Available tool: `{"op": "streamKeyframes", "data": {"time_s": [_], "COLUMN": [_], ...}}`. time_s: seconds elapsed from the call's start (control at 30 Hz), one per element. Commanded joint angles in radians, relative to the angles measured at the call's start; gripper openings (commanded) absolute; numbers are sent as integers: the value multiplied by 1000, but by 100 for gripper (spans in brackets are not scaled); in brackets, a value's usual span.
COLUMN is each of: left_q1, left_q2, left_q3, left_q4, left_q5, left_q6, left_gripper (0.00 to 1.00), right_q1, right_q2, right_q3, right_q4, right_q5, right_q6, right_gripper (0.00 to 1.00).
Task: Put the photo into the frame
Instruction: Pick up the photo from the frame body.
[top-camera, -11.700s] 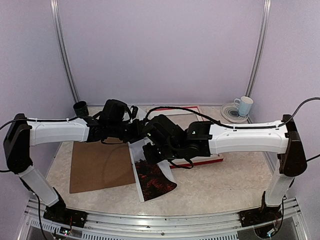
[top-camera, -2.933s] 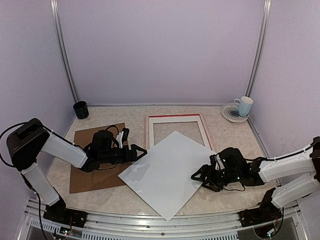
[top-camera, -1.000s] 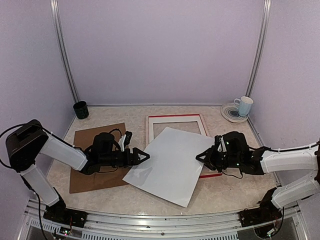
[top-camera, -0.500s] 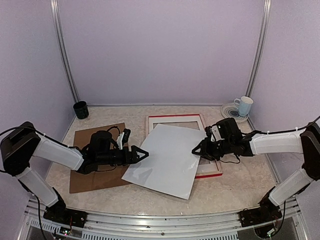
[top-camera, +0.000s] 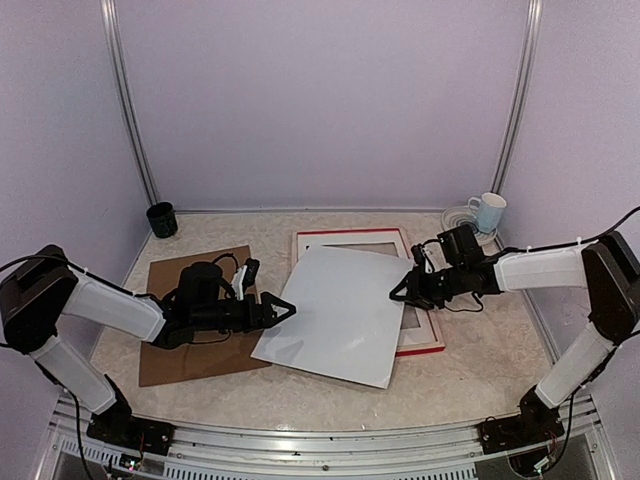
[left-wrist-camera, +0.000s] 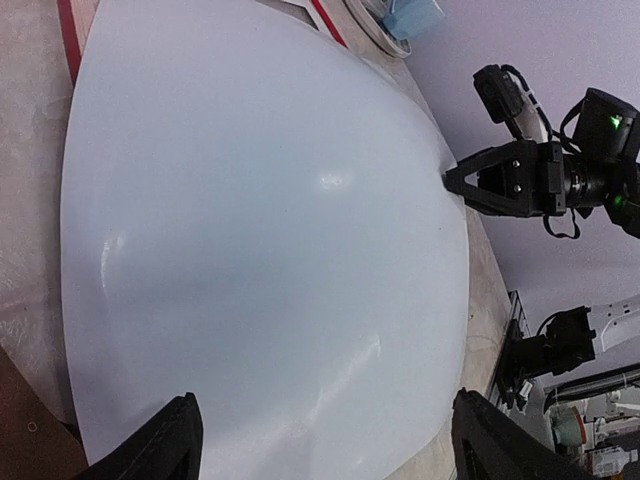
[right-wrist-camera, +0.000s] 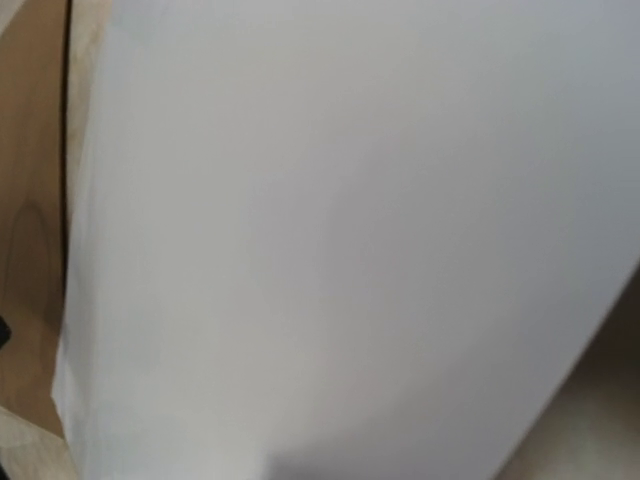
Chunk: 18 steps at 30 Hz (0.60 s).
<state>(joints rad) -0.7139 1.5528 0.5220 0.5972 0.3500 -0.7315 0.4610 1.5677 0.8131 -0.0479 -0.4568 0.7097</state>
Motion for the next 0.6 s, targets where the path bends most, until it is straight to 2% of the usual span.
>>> {"op": "streamKeyframes", "data": {"time_s": [0.0,0.27,0.57], "left_q1": [-4,-3,5], "left_q2": [-13,-32,-45], "left_q3": [-11,-26,-22], "left_q4": [-3,-21,-30], "left_q5": [-9,-18,-20], "left_q6": [11,17,17], "left_gripper": [85,85,85], "right_q1": [-22,-27,-27], "right_q2": [43,60,-29], "right_q3": [77,150,8], "right_q4": [-20,-116,19], "right_q5": [-39,-37,-160], "right_q6": [-82,-144,-3], "right_gripper": [29,29,25]}}
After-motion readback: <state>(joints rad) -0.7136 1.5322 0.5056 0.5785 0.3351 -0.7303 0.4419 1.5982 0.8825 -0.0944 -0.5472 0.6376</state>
